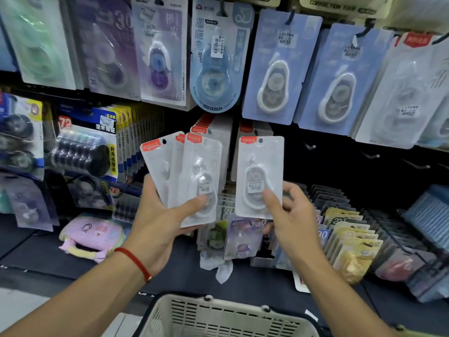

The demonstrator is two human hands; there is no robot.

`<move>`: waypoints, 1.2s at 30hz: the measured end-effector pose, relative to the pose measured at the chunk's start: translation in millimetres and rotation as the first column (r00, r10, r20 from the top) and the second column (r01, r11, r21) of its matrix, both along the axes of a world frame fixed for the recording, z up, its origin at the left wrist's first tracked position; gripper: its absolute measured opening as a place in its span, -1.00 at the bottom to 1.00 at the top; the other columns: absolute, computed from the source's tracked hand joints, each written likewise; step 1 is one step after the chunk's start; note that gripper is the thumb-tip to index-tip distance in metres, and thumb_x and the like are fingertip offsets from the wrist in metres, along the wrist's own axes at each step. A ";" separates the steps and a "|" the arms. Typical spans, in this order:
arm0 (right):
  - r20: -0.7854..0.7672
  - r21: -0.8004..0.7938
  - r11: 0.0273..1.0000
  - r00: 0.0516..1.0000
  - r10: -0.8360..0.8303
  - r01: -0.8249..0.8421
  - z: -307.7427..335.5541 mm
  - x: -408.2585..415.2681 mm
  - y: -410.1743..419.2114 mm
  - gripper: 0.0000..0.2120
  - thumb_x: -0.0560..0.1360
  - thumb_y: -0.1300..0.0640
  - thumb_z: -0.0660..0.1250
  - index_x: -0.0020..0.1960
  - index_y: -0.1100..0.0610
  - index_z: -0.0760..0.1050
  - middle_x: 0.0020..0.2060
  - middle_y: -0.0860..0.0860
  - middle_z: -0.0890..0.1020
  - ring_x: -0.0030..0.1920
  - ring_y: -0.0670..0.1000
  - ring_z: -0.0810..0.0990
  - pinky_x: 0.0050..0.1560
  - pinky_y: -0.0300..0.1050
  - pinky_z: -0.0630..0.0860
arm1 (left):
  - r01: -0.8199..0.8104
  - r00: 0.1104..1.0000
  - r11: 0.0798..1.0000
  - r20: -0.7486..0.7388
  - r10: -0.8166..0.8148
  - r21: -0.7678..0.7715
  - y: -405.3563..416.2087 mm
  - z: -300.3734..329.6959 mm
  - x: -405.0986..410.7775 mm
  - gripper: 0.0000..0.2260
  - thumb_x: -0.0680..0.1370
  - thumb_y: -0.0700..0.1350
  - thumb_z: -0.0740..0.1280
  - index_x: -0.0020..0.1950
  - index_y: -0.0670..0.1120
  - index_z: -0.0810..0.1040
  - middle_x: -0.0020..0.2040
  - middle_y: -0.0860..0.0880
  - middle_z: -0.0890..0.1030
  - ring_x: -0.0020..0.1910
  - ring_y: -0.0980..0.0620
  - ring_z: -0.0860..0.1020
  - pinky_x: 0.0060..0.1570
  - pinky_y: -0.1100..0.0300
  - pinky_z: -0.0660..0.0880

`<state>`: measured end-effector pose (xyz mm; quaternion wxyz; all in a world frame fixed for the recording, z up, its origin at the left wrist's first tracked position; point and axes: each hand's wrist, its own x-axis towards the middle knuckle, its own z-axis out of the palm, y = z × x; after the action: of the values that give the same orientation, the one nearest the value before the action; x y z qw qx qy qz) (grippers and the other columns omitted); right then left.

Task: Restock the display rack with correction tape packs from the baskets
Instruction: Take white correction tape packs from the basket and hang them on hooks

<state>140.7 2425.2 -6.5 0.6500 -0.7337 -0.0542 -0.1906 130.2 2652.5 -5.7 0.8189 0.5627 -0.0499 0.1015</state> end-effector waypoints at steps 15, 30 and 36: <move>-0.056 -0.413 0.897 0.979 -0.196 0.156 -9.4 4.3 5.3 -0.57 0.56 -0.26 0.36 0.34 -0.09 0.48 0.23 -0.15 0.60 0.19 -0.12 0.60 0.10 -0.17 0.58 | 0.023 1.000 0.999 0.012 -0.024 0.035 -5.9 -2.1 -3.3 -0.31 0.30 -0.19 0.61 0.36 0.12 0.44 0.24 0.03 0.71 0.22 -0.05 0.70 0.04 -0.26 0.68; -0.023 0.096 0.994 0.999 0.049 -0.047 -10.4 -7.3 16.2 -0.73 0.59 -0.02 0.46 0.18 -0.01 0.42 0.00 -0.02 0.74 -0.39 0.11 0.66 -0.34 0.07 0.65 | 0.125 0.992 0.992 0.023 -0.124 -0.024 -6.6 -7.2 1.1 -0.54 0.58 -0.13 0.44 0.43 0.15 0.42 0.34 0.04 0.66 0.23 -0.12 0.69 -0.01 -0.20 0.69; -0.011 0.165 0.986 0.999 -0.037 0.038 -9.1 -4.8 10.7 -0.73 0.57 0.04 0.48 0.16 0.03 0.44 -0.07 0.03 0.75 -0.35 0.18 0.67 -0.32 -0.16 0.62 | 0.037 0.999 0.999 0.033 -0.038 0.006 -2.6 -7.7 1.6 -0.52 0.54 -0.09 0.48 0.42 0.13 0.43 0.29 0.07 0.68 0.19 -0.08 0.71 -0.07 -0.18 0.71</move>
<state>135.9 2435.9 -15.6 0.7049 -0.6790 -0.0219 -0.2036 131.9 2650.0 -13.5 0.8183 0.5619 -0.0743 0.0954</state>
